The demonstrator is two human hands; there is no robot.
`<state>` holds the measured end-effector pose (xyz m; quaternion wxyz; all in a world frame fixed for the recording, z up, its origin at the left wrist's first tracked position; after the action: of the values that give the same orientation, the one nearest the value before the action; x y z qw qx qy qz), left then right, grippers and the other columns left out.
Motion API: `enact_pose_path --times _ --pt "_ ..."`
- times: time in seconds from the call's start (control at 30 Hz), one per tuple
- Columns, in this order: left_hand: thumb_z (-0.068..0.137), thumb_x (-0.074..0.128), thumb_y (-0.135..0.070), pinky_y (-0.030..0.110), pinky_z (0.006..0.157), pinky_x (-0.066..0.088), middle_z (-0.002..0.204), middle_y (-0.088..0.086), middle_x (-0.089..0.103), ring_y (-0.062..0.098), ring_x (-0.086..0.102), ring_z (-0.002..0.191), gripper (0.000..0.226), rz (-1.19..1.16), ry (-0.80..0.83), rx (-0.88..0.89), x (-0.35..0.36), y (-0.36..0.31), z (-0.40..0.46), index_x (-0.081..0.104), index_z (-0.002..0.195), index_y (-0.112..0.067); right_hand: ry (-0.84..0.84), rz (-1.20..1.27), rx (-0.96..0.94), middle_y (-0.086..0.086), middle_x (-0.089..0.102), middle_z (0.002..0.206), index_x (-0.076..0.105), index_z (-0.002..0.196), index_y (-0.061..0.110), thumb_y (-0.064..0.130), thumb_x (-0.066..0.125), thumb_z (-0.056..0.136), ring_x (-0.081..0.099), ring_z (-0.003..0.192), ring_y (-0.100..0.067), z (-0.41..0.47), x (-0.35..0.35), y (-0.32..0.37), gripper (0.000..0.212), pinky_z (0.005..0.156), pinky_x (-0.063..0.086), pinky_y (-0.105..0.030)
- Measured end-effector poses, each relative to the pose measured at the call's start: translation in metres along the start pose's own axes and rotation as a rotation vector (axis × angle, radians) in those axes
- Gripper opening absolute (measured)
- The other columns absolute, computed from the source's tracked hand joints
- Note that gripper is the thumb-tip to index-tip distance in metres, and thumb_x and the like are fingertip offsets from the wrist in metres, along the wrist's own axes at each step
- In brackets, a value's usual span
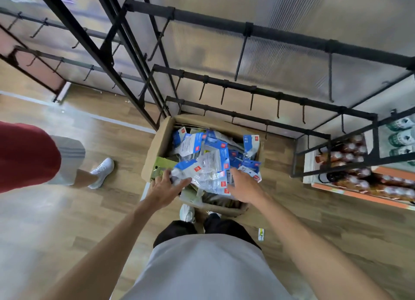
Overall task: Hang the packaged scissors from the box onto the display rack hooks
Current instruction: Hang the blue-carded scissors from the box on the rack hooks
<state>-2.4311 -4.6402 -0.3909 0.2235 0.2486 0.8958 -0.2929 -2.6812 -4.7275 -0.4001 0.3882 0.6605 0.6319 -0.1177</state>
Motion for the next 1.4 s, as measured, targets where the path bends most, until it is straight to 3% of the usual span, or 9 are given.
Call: enact_pose_path --times 0.13,0.27,0.43,0.57,0.67,0.83,1.0,1.2,1.4 --pt "0.097 0.043 -0.059 0.052 0.119 0.016 0.161 0.016 0.019 0.037 0.017 0.147 0.078 -0.179 -0.079 -0.023 -0.007 -0.005 0.001 0.01 0.158 -0.021 -0.096 0.111 0.018 -0.004 0.061 0.118 0.046 0.123 0.018 0.026 0.055 0.097 0.061 0.106 -0.027 0.015 -0.019 0.003 0.029 0.076 0.047 -0.037" --pt "0.101 0.047 -0.043 0.05 0.112 0.03 0.144 0.021 0.039 0.039 0.035 0.136 0.066 -0.157 -0.162 0.095 -0.016 -0.018 0.005 0.021 0.152 -0.01 -0.143 0.092 -0.02 -0.007 0.061 0.118 0.045 0.12 0.018 0.012 0.059 0.093 0.061 0.105 -0.031 0.025 -0.029 0.007 0.031 0.079 0.053 -0.045" --pt "0.099 0.053 -0.011 0.033 0.081 0.039 0.105 0.004 0.05 0.026 0.051 0.1 0.02 -0.229 -0.212 0.21 -0.024 -0.03 0.012 0.041 0.115 -0.014 -0.152 -0.038 -0.075 -0.008 0.055 0.134 0.044 0.142 0.018 -0.007 0.048 0.092 0.058 0.116 -0.031 0.04 -0.034 0.005 0.056 0.083 0.052 -0.044" --pt "0.097 0.059 -0.013 0.021 0.054 0.038 0.081 -0.009 0.055 0.016 0.053 0.072 0.011 -0.305 -0.124 0.175 -0.016 -0.02 0.039 0.05 0.102 -0.016 -0.262 -0.304 -0.18 -0.008 0.047 0.124 0.039 0.149 0.021 -0.015 0.056 0.08 0.061 0.095 -0.033 0.064 -0.042 0.013 0.08 0.062 0.051 -0.042" --pt "0.091 0.064 -0.005 0.022 0.065 0.049 0.092 -0.007 0.066 0.012 0.063 0.081 0.02 -0.457 -0.074 0.128 -0.012 -0.007 0.061 0.06 0.106 -0.019 -0.32 -0.443 -0.304 -0.015 0.045 0.135 0.048 0.145 0.016 -0.017 0.064 0.074 0.055 0.112 -0.035 0.079 -0.039 0.028 0.08 0.077 0.054 -0.046" --pt "0.084 0.071 -0.002 0.049 0.085 0.058 0.081 -0.011 0.073 0.019 0.069 0.085 0.039 -0.498 -0.043 0.12 -0.014 0.011 0.091 0.069 0.084 -0.041 -0.38 -0.492 -0.39 -0.014 0.06 0.13 0.073 0.115 0.012 -0.014 0.077 0.068 0.059 0.109 -0.035 0.097 -0.043 0.031 0.054 0.078 0.055 -0.044" --pt "0.082 0.072 -0.001 0.06 0.082 0.056 0.092 0.005 0.073 0.032 0.07 0.092 0.02 -0.511 -0.053 0.146 -0.027 0.022 0.095 0.068 0.093 -0.018 -0.417 -0.335 -0.443 -0.011 0.071 0.114 0.075 0.096 0.009 -0.002 0.076 0.078 0.063 0.109 -0.032 0.1 -0.051 0.041 0.021 0.085 0.057 -0.045" --pt "0.085 0.067 0.007 0.048 0.083 0.057 0.097 0.011 0.072 0.029 0.069 0.093 0.024 -0.57 -0.047 0.219 -0.057 0.006 0.078 0.067 0.104 -0.008 -0.52 0.328 -0.252 -0.001 0.055 0.072 0.056 0.098 0.01 0.027 0.053 0.103 0.047 0.062 -0.019 0.06 -0.084 0.061 0.018 0.058 0.033 -0.034" --pt "0.089 0.063 0.006 0.039 0.077 0.053 0.097 0.006 0.072 0.021 0.066 0.089 0.035 -0.617 -0.035 0.346 -0.116 -0.033 0.056 0.069 0.101 -0.027 -0.578 0.27 -0.339 0.0 0.057 0.08 0.056 0.1 0.011 0.021 0.049 0.104 0.049 0.07 -0.018 0.017 -0.127 0.114 0.014 0.063 0.035 -0.034"
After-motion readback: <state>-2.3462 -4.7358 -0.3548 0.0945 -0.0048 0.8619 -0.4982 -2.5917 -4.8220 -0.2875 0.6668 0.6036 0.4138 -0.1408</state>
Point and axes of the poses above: each hand's wrist, its own z-axis towards the middle knuckle, its own x-axis out of the palm, y = z × x, the point moved 10 cm from there along z, towards the middle knuckle
